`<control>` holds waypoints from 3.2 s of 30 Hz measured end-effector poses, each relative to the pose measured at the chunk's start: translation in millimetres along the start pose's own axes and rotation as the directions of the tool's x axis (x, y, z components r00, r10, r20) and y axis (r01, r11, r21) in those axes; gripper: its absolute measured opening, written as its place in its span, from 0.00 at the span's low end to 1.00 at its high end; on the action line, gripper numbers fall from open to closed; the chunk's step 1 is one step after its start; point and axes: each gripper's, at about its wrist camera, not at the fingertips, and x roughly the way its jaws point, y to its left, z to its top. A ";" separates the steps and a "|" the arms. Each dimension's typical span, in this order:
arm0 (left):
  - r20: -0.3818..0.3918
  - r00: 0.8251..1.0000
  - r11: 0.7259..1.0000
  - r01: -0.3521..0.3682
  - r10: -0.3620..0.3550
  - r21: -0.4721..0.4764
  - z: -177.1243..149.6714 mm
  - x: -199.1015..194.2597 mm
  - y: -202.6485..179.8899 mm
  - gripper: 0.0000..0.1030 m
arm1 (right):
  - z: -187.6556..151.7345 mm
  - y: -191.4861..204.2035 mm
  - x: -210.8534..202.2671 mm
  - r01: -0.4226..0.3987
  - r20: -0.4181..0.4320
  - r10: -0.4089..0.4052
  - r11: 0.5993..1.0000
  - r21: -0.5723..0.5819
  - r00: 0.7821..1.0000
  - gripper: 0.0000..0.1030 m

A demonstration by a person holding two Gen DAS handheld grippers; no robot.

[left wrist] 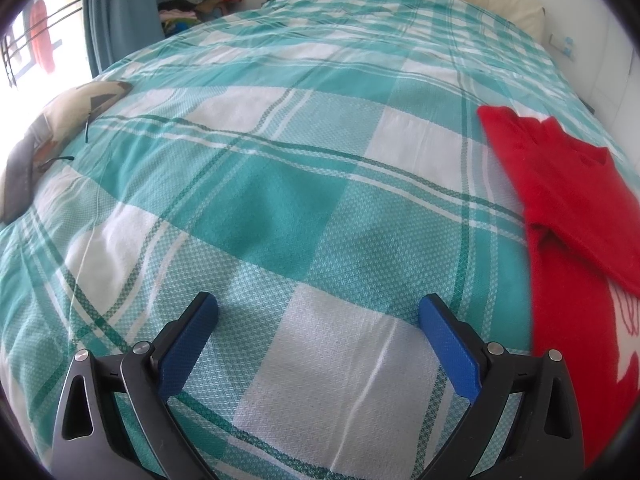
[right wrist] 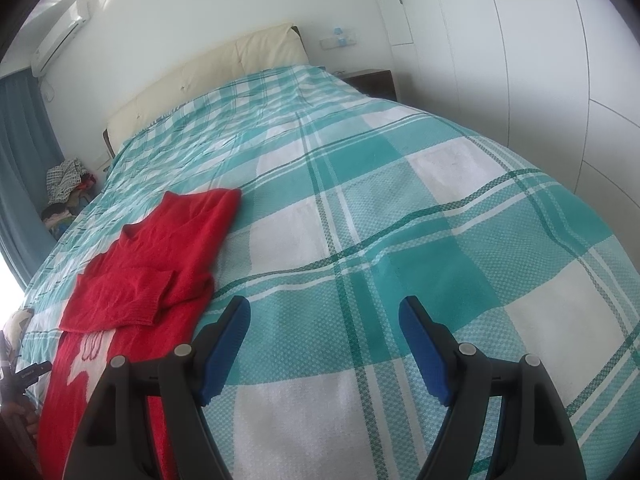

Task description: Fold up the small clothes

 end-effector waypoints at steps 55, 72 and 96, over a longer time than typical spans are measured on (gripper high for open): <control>-0.004 1.000 1.000 -0.001 0.001 0.001 0.1 1.6 -0.7 0.99 | -0.1 1.2 -1.0 0.000 0.004 0.000 1.000 -0.010 1.000 0.74; -0.005 1.000 1.000 -0.002 0.002 0.001 0.2 1.7 -0.8 0.99 | 0.5 1.0 -1.5 0.001 0.006 -0.001 1.000 -0.008 1.000 0.74; -0.006 1.000 1.000 -0.002 0.002 0.001 0.3 1.1 -1.0 0.99 | -0.4 1.2 -2.0 0.003 0.007 -0.003 1.000 -0.009 1.000 0.74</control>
